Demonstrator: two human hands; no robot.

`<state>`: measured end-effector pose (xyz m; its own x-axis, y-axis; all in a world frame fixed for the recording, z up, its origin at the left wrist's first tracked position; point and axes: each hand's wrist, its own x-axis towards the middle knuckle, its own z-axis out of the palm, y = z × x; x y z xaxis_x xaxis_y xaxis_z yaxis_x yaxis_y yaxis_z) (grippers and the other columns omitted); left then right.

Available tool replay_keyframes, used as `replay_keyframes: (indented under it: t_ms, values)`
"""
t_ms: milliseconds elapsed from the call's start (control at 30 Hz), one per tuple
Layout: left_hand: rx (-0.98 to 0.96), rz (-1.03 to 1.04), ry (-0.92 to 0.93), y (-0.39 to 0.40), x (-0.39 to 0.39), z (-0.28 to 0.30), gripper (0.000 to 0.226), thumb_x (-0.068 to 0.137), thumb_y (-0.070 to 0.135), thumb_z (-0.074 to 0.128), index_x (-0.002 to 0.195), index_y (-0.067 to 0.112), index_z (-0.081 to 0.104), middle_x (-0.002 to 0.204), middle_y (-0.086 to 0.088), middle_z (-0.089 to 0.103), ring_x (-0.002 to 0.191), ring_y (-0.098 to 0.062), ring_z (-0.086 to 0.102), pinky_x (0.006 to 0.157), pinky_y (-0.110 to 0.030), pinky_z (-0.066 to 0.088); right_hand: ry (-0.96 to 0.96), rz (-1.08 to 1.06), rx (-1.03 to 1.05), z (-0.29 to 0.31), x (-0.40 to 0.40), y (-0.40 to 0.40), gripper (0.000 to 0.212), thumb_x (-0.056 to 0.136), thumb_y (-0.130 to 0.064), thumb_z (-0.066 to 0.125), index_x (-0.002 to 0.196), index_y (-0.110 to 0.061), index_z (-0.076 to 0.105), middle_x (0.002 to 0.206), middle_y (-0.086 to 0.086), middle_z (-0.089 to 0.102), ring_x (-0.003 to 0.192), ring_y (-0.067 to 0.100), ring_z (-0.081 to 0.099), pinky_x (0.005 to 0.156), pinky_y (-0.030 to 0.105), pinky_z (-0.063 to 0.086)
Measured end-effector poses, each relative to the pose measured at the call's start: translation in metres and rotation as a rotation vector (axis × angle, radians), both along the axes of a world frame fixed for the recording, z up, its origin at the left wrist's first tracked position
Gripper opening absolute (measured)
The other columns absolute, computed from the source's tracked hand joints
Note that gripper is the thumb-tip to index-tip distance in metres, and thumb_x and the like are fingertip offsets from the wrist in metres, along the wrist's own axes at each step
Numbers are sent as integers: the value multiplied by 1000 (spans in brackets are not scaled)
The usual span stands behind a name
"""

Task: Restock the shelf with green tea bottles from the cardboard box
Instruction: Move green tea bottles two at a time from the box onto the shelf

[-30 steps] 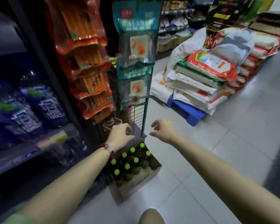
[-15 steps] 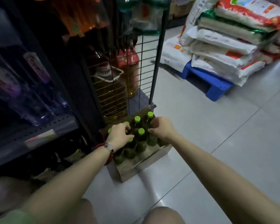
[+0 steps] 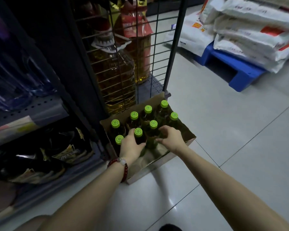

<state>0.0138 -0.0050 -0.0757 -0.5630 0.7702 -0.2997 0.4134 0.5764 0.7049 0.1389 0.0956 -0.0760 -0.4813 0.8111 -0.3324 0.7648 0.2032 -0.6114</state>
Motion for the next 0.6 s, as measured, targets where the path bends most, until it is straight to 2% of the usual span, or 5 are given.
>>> replay_keyframes:
  t_ms: [133, 300, 467, 600]
  values:
    - [63, 47, -30, 1, 3, -23, 71, 77, 13, 74, 138, 16, 39, 134, -8, 56, 127, -25, 50, 107, -33, 39, 77, -93, -29, -20, -7, 1, 60, 81, -16, 73, 134, -16, 44, 131, 7, 57, 123, 23, 52, 100, 30, 42]
    - [133, 98, -42, 13, 7, -41, 69, 79, 10, 71, 140, 15, 39, 146, -8, 44, 136, -22, 39, 112, -31, 32, 175, -161, -27, -34, -15, 9, 67, 79, -15, 75, 138, -17, 43, 133, 7, 57, 125, 23, 52, 102, 32, 42]
    - [228, 177, -37, 15, 15, -50, 60, 87, 11, 62, 141, 13, 37, 150, -6, 36, 139, -20, 33, 99, -11, 22, 215, -136, -35, -42, -18, 15, 69, 81, -18, 74, 140, -20, 40, 138, 6, 53, 131, 23, 46, 106, 34, 39]
    - [258, 223, -52, 17, 21, -54, 60, 87, 14, 63, 141, 15, 36, 149, -5, 35, 137, -19, 35, 94, -8, 23, 229, -119, -37, -49, -21, 18, 71, 81, -18, 73, 142, -20, 36, 137, 6, 53, 130, 24, 47, 106, 32, 38]
